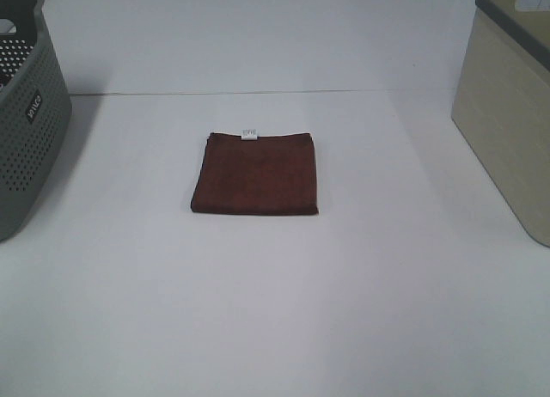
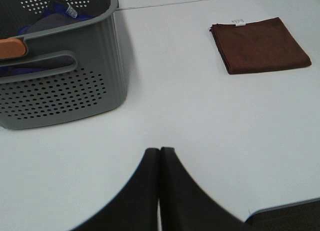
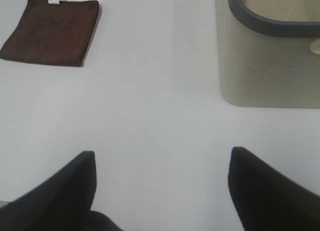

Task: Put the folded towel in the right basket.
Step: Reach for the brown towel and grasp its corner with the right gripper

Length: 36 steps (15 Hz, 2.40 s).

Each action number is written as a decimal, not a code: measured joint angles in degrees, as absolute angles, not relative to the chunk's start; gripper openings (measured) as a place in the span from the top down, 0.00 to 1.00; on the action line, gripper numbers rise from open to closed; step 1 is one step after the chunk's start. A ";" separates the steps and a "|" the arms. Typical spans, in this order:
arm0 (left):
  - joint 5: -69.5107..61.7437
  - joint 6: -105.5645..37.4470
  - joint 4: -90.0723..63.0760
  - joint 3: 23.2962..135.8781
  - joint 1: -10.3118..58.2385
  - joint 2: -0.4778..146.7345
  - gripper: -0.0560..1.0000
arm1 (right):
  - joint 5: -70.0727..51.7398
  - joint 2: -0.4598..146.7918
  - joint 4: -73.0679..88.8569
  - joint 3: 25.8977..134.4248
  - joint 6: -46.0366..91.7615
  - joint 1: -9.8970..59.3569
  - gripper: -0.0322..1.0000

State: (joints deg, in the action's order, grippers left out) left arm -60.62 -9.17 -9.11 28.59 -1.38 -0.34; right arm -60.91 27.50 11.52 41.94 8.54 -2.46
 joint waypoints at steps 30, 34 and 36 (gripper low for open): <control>-60.62 -9.17 -9.11 28.59 -1.38 -0.34 0.95 | -62.34 119.12 11.52 94.37 -5.10 21.26 0.29; -60.62 -9.17 -9.11 28.59 -1.38 -0.34 0.95 | -58.50 123.07 20.91 94.37 2.01 17.53 0.30; -60.62 -9.17 -9.11 28.59 -1.38 -0.34 0.95 | -58.50 124.68 29.45 94.37 7.68 14.90 0.30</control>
